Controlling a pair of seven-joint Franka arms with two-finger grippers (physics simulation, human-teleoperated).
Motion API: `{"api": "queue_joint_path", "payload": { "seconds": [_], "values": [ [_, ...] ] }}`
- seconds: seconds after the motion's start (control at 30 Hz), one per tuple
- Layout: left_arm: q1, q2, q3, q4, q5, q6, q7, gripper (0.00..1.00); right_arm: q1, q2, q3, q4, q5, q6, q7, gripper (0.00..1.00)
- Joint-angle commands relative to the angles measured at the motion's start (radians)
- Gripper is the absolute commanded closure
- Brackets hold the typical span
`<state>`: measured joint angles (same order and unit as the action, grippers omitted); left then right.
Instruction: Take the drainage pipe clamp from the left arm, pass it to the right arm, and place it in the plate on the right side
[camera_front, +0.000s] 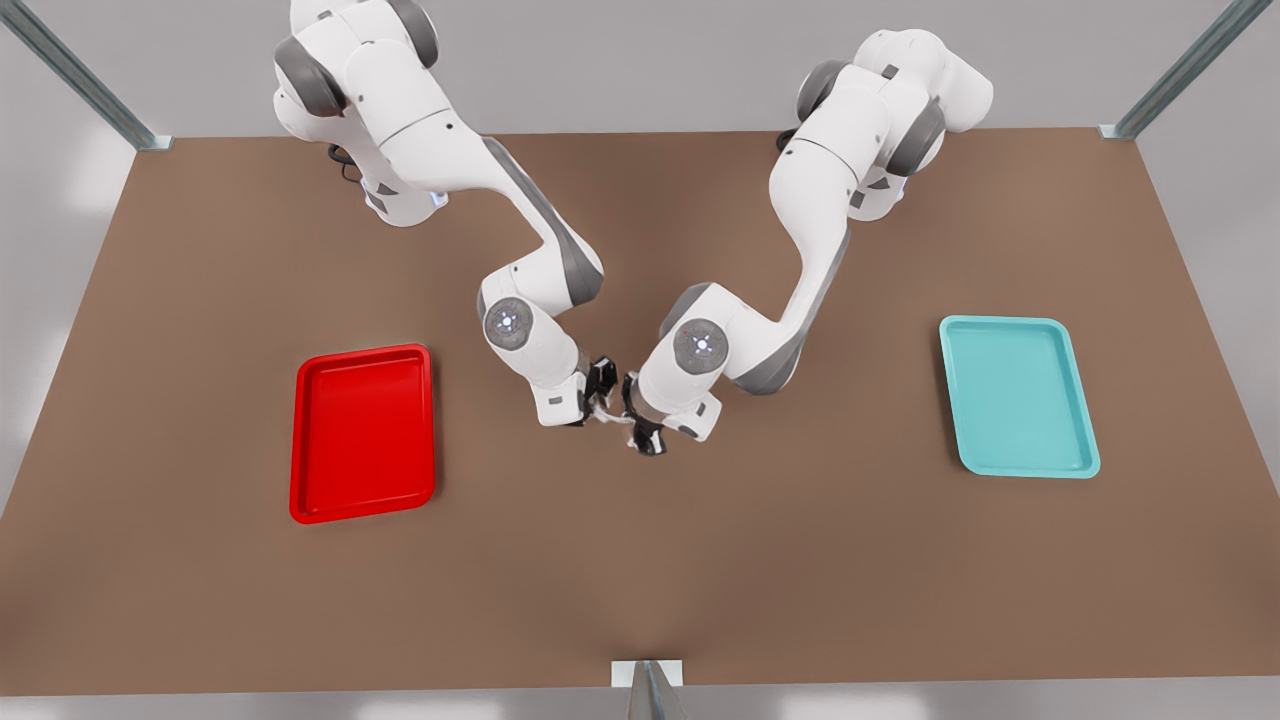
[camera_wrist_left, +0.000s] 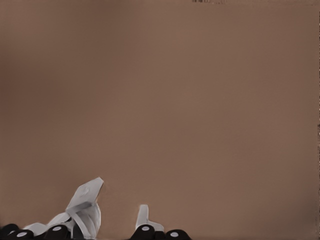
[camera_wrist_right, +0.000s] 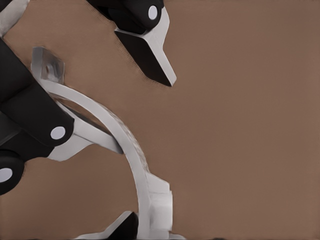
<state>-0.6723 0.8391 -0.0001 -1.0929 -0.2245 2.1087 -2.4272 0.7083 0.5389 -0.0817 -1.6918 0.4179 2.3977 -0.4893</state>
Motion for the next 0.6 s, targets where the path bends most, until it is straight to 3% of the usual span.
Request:
{"api": "queue_joint_path", "payload": {
  "seconds": [0.0, 0.27, 0.4, 0.5, 0.57],
  "values": [
    [0.000, -0.002, 0.000, 0.001, -0.004, -0.001, -0.019, 0.00, -0.004, -0.002, 0.000, 0.003, -0.019, -0.003, 0.043, 0.79],
    [0.005, -0.021, -0.006, 0.031, -0.059, -0.124, -0.015, 0.00, -0.006, 0.000, 0.000, 0.004, -0.022, -0.003, 0.032, 0.79],
    [0.184, -0.044, -0.003, 0.137, -0.056, -0.453, 0.235, 0.00, -0.010, 0.000, -0.001, 0.009, -0.021, -0.005, 0.040, 0.79],
    [0.428, -0.153, 0.000, 0.199, 0.046, -0.743, 1.275, 0.00, -0.182, -0.054, -0.024, -0.083, -0.122, -0.097, 0.029, 0.79],
    [0.465, -0.178, 0.000, 0.205, 0.175, -0.750, 1.855, 0.00, -0.227, -0.132, -0.082, -0.178, -0.228, -0.115, 0.040, 0.79]
  ]
}}
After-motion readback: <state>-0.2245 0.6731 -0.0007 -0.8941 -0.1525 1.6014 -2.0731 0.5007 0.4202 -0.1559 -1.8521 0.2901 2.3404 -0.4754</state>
